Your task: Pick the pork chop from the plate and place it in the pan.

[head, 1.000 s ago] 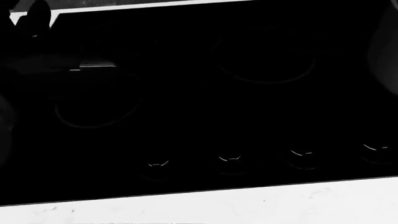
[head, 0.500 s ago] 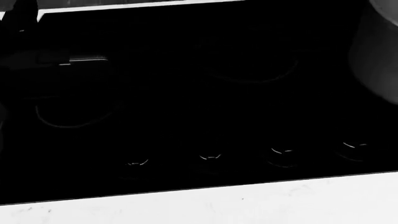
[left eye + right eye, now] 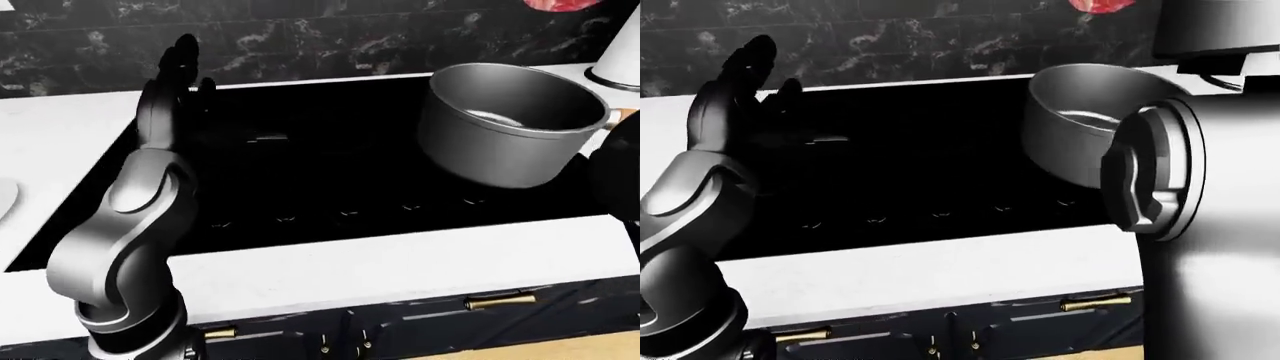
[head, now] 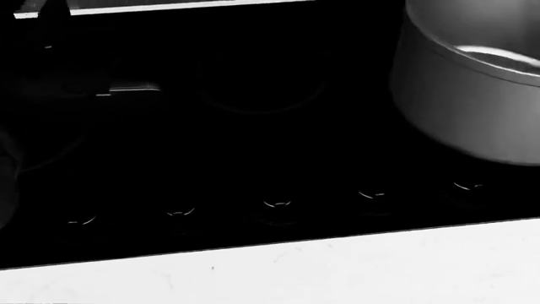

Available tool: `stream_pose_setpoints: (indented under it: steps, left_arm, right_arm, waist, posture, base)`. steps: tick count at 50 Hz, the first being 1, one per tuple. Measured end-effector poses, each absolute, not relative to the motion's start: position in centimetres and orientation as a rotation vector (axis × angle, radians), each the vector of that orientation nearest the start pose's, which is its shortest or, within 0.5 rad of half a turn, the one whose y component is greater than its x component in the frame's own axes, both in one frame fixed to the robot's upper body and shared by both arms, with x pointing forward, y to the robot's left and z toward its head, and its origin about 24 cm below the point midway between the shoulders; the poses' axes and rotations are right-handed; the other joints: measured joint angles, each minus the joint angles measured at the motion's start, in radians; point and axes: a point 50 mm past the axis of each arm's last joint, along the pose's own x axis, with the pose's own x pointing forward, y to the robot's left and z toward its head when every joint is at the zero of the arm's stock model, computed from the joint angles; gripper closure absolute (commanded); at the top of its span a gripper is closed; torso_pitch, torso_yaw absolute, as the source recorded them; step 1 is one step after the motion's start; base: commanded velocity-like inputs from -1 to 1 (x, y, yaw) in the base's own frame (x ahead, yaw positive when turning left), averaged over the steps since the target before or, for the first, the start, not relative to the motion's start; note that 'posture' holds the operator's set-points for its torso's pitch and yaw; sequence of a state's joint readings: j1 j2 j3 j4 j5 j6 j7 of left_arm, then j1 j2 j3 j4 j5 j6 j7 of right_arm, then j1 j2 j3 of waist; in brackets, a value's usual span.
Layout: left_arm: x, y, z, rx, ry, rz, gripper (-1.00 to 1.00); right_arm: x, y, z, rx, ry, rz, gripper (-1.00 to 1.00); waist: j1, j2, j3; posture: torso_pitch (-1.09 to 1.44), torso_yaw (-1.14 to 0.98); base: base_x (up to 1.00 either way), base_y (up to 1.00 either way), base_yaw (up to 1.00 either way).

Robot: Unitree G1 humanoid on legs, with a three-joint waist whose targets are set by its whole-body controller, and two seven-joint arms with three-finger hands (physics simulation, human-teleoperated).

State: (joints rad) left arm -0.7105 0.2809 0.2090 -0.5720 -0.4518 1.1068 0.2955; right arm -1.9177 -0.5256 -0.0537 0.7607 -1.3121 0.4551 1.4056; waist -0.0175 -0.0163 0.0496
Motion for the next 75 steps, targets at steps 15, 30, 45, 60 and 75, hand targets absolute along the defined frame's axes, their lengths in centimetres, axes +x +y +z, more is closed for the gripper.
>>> stream_pose_setpoints:
  steps: [15,30,45,60,75]
  left_arm:
    - [28.5,17.2,26.0,-0.033,-0.158,0.058,-1.0]
    - [28.6,16.2,25.9,-0.028,-0.147,0.004,-1.0]
    - [28.4,17.3,26.2,-0.033,-0.155,0.064,-1.0]
    - [28.3,16.5,26.5,-0.031,-0.177,0.02,-1.0]
    - [28.2,16.8,26.5,-0.036,-0.175,0.029,-1.0]
  right_arm:
    - [30.9,-17.1,48.5,-1.197,0.234,0.121,1.0]
    - [30.4,-18.4,49.0,-1.172,0.242,0.08,1.0]
    - [30.7,-17.0,48.8,-1.198,0.232,0.129,1.0]
    - [30.5,-17.9,48.7,-1.18,0.233,0.093,1.0]
    - [30.8,-17.3,48.5,-1.183,0.228,0.119,1.0]
  waist:
    - [0.024,0.104,0.016]
    - [0.008,0.03,0.009]
    - [0.013,0.07,0.001]
    - [0.019,0.073,0.023]
    - [-0.015,0.088,0.039]
  posture:
    - [0.0,0.0]
    - [0.0,0.0]
    - [0.0,0.0]
    - [0.0,0.0]
    - [0.0,0.0]
  base:
    - [0.0,-0.27,0.0]
    - [0.0,-0.25,0.0]
    - [0.0,-0.22,0.0]
    - [0.0,-0.25,0.0]
    - [0.0,-0.03,0.0]
